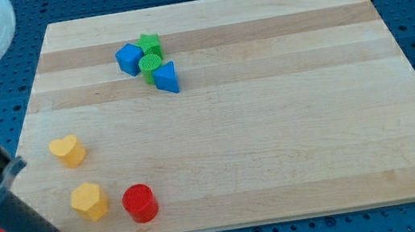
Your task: Move your arm to the red star
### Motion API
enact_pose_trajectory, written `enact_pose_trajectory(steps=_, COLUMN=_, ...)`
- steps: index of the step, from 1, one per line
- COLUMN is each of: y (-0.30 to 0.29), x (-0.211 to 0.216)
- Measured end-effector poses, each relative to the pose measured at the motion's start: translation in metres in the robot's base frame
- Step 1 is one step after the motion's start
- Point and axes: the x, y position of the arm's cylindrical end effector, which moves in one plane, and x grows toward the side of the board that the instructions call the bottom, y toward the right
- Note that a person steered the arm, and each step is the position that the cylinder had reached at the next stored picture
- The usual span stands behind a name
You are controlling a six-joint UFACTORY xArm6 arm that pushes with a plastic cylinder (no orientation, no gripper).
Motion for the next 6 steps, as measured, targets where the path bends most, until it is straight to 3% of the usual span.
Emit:
enact_pose_trajectory(steps=2, y=-0.027, x=-0.077)
enact_pose_trajectory(steps=3, y=-0.081, x=-0.086)
enact_pose_trajectory(steps=6, y=-0.082, x=-0.066)
